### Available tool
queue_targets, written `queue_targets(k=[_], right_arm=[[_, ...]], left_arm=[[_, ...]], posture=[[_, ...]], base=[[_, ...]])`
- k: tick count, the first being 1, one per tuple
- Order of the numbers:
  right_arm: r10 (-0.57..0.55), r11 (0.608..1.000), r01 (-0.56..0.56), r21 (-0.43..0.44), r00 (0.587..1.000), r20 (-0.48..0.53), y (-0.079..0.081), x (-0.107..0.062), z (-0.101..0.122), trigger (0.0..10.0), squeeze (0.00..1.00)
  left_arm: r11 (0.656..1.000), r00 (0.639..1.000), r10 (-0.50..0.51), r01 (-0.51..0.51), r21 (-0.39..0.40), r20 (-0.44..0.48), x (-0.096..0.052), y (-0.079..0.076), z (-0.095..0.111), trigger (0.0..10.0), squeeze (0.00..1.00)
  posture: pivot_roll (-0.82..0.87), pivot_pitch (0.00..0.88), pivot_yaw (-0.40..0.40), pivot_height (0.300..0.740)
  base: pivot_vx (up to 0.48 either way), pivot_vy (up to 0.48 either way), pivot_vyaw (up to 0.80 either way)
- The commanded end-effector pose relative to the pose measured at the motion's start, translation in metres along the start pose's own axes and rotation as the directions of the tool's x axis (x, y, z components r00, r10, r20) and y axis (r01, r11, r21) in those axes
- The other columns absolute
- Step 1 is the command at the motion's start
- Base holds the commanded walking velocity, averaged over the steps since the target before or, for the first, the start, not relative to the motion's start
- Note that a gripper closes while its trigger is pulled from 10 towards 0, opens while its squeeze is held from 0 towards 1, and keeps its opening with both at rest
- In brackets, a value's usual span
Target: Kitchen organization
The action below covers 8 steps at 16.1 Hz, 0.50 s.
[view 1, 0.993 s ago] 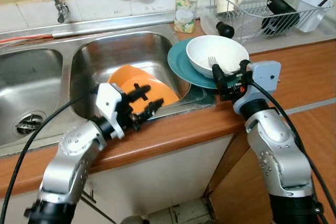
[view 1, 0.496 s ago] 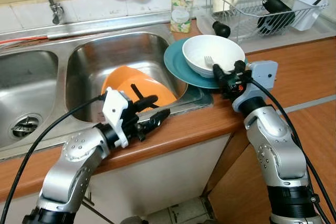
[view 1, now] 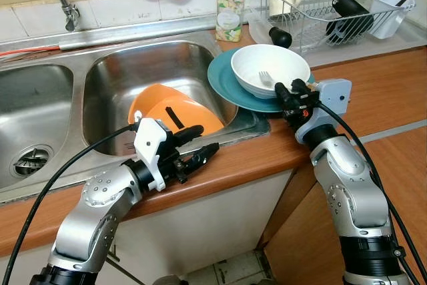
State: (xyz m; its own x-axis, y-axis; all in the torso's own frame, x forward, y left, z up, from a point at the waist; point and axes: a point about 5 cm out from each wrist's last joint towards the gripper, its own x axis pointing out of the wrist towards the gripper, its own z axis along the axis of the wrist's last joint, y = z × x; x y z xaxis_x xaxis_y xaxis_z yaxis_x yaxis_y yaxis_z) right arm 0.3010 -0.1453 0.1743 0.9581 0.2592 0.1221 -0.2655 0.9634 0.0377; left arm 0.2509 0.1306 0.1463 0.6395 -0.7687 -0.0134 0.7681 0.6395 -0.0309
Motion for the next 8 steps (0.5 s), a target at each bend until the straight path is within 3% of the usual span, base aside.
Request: queue_targets(k=[1,8], right_arm=[[-0.004,1.0,0.004,-0.005,1.0,0.018,-0.0025,0.0015,0.0038,0.0,0.0],[-0.005,1.0,0.005,-0.011,1.0,0.031,-0.0035,0.0012,0.0062,0.0,0.0]], left_arm=[[1.0,1.0,-0.004,0.005,0.026,-0.009,0.0013,-0.001,0.003,10.0,0.0],[0.999,1.0,0.004,-0.004,0.036,-0.001,0.0037,0.0014,0.0051,10.0,0.0]], posture=[[-0.02,0.0,0.043,0.74],[-0.02,0.0,0.051,0.74]], base=[[0.0,0.0,0.0],[0.0,0.0,0.0]])
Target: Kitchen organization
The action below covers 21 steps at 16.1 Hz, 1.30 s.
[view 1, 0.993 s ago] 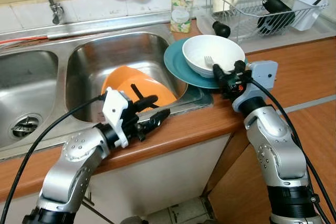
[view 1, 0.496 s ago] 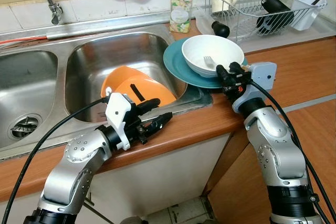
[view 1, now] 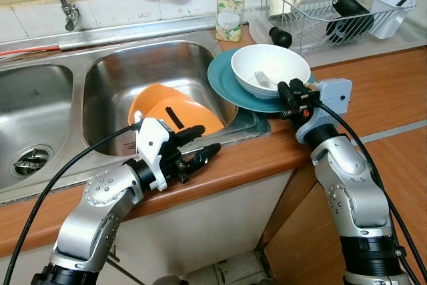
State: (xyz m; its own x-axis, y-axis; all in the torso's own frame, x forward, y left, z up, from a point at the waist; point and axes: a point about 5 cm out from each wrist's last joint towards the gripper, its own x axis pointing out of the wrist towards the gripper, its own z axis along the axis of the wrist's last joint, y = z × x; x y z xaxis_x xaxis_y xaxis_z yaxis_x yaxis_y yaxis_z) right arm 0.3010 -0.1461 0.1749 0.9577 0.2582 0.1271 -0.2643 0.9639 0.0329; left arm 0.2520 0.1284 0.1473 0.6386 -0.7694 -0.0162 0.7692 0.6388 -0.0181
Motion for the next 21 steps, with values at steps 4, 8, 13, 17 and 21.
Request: queue_targets(k=[4,8,13,17,21], right_arm=[[-0.018,1.0,0.018,-0.008,0.999,0.046,-0.007,0.0,0.011,0.0,0.0],[-0.012,1.0,0.011,0.011,0.996,0.093,-0.006,-0.001,0.024,0.0,0.0],[0.111,0.988,-0.127,0.089,0.98,0.168,0.001,-0.006,0.047,0.0,0.0],[0.31,0.946,-0.319,0.058,0.942,0.126,0.022,-0.013,0.052,0.0,0.0],[0.375,0.922,-0.382,0.062,0.922,0.092,0.032,-0.017,0.051,0.0,0.0]], left_arm=[[0.999,1.0,0.005,-0.006,0.038,0.011,0.005,0.003,0.006,10.0,0.0],[0.994,1.0,-0.005,0.003,0.109,0.012,0.01,0.004,0.012,10.0,0.0],[0.949,0.997,0.006,-0.029,0.313,0.077,0.027,0.01,0.035,10.0,0.0],[0.871,0.995,-0.031,-0.023,0.491,0.1,0.037,0.009,0.049,10.0,0.0],[0.813,0.993,-0.022,-0.048,0.58,0.112,0.042,0.009,0.053,10.0,0.0]], posture=[[-0.03,0.0,0.055,0.74],[-0.03,0.0,0.055,0.74],[-0.04,0.0,0.057,0.74],[-0.05,0.0,0.056,0.74],[-0.06,0.0,0.051,0.74]], base=[[0.0,0.0,0.0],[0.0,0.0,0.0],[0.0,0.0,0.0],[0.0,0.0,0.0],[0.0,0.0,0.0]])
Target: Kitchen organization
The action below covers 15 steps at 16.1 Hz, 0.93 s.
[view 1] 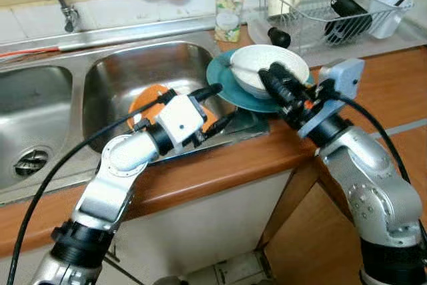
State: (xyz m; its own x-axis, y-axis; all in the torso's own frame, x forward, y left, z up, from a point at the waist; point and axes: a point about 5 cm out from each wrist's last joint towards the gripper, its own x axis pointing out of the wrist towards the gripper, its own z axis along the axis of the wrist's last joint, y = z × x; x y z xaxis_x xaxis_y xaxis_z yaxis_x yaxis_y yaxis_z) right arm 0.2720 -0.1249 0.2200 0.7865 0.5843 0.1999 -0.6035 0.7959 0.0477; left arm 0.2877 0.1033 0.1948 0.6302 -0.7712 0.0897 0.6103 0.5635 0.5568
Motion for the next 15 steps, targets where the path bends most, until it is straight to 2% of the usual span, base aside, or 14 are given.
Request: queue_targets(k=[1,4,5,7,11,15], right_arm=[[0.057,0.998,-0.057,0.003,0.998,-0.001,0.009,0.0,0.004,0.0,0.0],[0.133,0.991,-0.133,-0.001,0.99,-0.045,0.02,-0.001,0.002,0.0,0.0],[0.145,0.989,-0.146,-0.001,0.988,-0.053,0.022,-0.001,0.001,0.0,0.0],[0.181,0.984,-0.181,0.003,0.981,-0.071,0.028,-0.001,0.001,0.0,0.0],[0.201,0.979,-0.202,0.008,0.975,-0.089,0.033,-0.003,0.0,0.0,0.0],[0.196,0.98,-0.197,0.005,0.977,-0.088,0.032,-0.001,0.001,0.0,0.0]], left_arm=[[0.997,1.0,0.01,-0.011,0.079,0.01,0.004,0.003,0.004,10.0,0.0],[0.983,0.997,0.072,-0.073,0.169,0.017,0.008,0.011,0.004,10.0,0.0],[0.982,0.997,0.078,-0.08,0.173,0.02,0.009,0.012,0.004,8.8,0.0],[0.98,0.998,0.062,-0.062,0.19,0.005,0.009,0.009,0.0,0.0,0.0],[0.966,0.996,0.088,-0.083,0.246,-0.012,0.011,0.011,-0.007,0.0,0.0],[0.962,0.997,0.064,-0.053,0.268,-0.033,0.009,0.008,-0.012,0.0,0.0]], posture=[[-0.07,0.0,0.053,0.74],[-0.07,0.0,0.061,0.74],[-0.07,0.0,0.06,0.74],[-0.07,0.0,0.062,0.74],[-0.07,0.0,0.063,0.74],[-0.07,0.0,0.063,0.74]], base=[[0.0,0.0,0.0],[0.0,0.0,0.0],[0.0,0.0,0.0],[0.0,0.0,0.0],[0.0,0.0,0.0],[0.0,0.0,0.0]])
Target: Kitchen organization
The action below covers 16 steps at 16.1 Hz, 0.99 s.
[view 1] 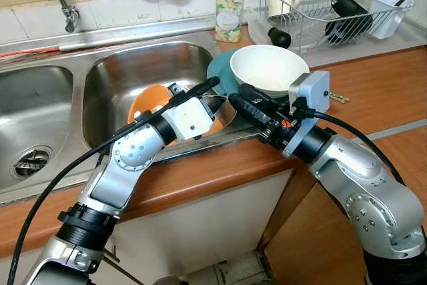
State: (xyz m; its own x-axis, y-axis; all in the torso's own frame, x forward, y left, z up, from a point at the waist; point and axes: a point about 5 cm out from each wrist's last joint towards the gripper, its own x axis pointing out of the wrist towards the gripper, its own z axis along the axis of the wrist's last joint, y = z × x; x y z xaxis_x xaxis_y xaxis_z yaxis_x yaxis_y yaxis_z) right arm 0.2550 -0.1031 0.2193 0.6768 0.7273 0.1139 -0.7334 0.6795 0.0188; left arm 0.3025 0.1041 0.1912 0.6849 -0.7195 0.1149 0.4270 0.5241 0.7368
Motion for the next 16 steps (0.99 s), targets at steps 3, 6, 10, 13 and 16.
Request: queue_targets(k=[3,6,10,13,16], right_arm=[[0.02,1.0,-0.02,-0.002,1.0,0.003,0.006,0.0,0.003,0.0,0.0],[0.014,1.0,-0.014,-0.007,1.0,0.002,0.005,0.001,0.002,0.0,0.0],[0.006,1.0,-0.006,-0.013,1.0,-0.004,0.004,0.001,0.002,0.4,0.0],[-0.004,1.0,0.003,-0.03,1.0,-0.008,0.005,0.003,0.001,10.0,0.0],[0.002,1.0,-0.002,0.001,1.0,0.002,0.005,0.004,0.002,10.0,1.0]], left_arm=[[0.999,1.0,-0.023,0.024,0.041,-0.019,0.0,-0.001,-0.004,0.0,0.0],[0.997,0.999,-0.039,0.04,0.06,-0.019,0.0,-0.002,-0.005,0.0,0.0],[0.997,0.999,-0.044,0.046,0.068,-0.024,-0.001,-0.003,-0.006,0.0,0.0],[0.996,0.999,-0.034,0.037,0.083,-0.038,-0.001,0.0,-0.008,0.0,0.0],[0.996,0.998,-0.015,0.02,0.092,-0.058,-0.003,0.006,-0.011,0.0,0.0]], posture=[[-0.07,0.0,0.063,0.74],[-0.07,0.0,0.064,0.74],[-0.07,0.0,0.064,0.74],[-0.07,0.0,0.063,0.74],[-0.07,0.0,0.065,0.74]], base=[[0.0,0.0,0.0],[0.0,0.0,0.0],[0.0,0.0,0.0],[0.0,0.0,0.0],[0.0,0.0,0.0]])
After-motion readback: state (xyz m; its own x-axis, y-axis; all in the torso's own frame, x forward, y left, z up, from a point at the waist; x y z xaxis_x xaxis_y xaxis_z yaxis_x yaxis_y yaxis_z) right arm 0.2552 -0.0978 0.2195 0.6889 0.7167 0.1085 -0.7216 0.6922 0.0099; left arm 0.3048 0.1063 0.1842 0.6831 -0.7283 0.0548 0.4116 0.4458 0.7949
